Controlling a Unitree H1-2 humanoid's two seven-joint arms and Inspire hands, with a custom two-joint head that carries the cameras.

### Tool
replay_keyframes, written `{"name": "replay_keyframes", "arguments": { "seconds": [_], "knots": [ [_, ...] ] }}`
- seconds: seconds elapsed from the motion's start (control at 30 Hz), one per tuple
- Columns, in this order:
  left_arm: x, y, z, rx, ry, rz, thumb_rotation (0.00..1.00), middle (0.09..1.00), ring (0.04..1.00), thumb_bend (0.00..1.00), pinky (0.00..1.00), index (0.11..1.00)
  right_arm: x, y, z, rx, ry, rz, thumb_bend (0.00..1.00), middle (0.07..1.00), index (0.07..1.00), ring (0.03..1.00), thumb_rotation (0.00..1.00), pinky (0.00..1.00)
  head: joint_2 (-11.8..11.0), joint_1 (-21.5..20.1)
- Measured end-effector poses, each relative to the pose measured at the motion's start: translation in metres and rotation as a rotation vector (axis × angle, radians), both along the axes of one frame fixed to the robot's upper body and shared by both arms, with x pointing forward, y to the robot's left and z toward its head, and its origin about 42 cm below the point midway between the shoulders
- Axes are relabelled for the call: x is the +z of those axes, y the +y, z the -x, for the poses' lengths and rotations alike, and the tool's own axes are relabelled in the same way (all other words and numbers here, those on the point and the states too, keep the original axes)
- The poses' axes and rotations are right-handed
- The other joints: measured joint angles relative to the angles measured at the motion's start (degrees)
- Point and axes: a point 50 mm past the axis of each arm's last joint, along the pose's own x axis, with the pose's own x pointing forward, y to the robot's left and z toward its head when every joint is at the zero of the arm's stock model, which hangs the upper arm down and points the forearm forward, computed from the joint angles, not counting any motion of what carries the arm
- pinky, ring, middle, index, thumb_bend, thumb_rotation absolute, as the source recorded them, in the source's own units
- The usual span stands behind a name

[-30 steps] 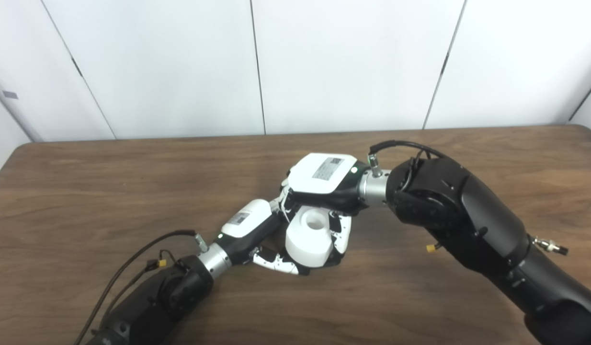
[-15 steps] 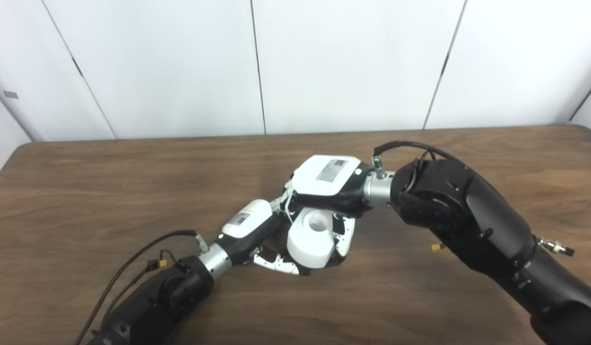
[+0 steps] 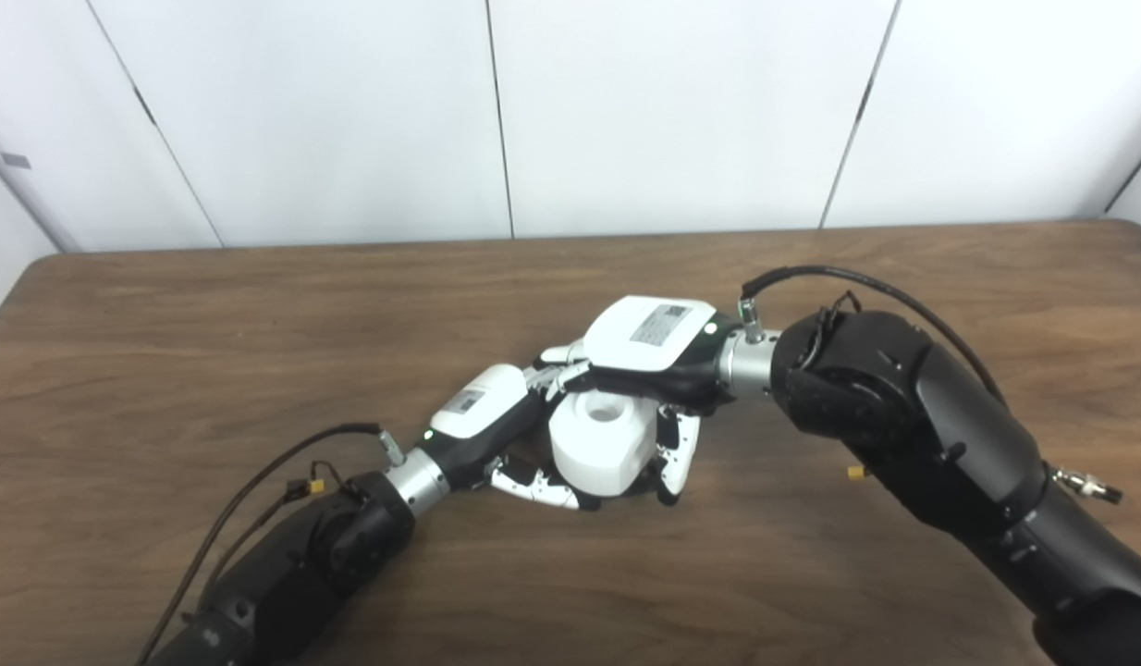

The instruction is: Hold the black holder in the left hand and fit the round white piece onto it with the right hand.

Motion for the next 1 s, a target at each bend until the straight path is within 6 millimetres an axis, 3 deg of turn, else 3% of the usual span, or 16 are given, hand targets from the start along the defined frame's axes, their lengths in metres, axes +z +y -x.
{"name": "replay_keyframes", "arguments": {
  "seconds": [0.53, 0.6, 0.73, 0.83, 1.0],
  "knots": [
    [0.001, -0.001, 0.000, -0.004, -0.004, 0.004, 0.06, 0.939, 1.000, 0.52, 0.91, 0.481, 0.008, -0.007, -0.003, -0.032, 0.022, -0.037, 1.00, 0.976, 1.000, 0.906, 0.22, 0.83, 0.1, 0.1],
    [0.001, -0.001, 0.000, -0.004, -0.004, 0.004, 0.06, 0.940, 1.000, 0.52, 0.92, 0.481, 0.015, -0.009, -0.006, -0.045, 0.031, -0.047, 1.00, 0.980, 1.000, 0.908, 0.23, 0.84, 0.1, 0.1],
    [0.001, -0.001, 0.000, -0.006, -0.005, 0.004, 0.06, 0.943, 1.000, 0.52, 0.92, 0.481, 0.040, -0.011, -0.012, -0.060, 0.021, -0.048, 1.00, 0.967, 1.000, 0.881, 0.25, 0.75, 0.2, 0.0],
    [0.001, -0.002, 0.000, -0.009, -0.005, 0.004, 0.06, 0.943, 1.000, 0.52, 0.93, 0.481, 0.062, -0.017, -0.013, -0.067, -0.020, -0.066, 1.00, 0.970, 1.000, 0.896, 0.24, 0.78, 0.2, 0.0],
    [0.001, -0.002, 0.000, -0.009, -0.004, 0.005, 0.06, 0.940, 1.000, 0.52, 0.93, 0.481, 0.067, -0.029, -0.015, -0.101, -0.009, -0.058, 0.99, 0.975, 1.000, 0.905, 0.22, 0.77, 0.3, -0.3]
  ]
}}
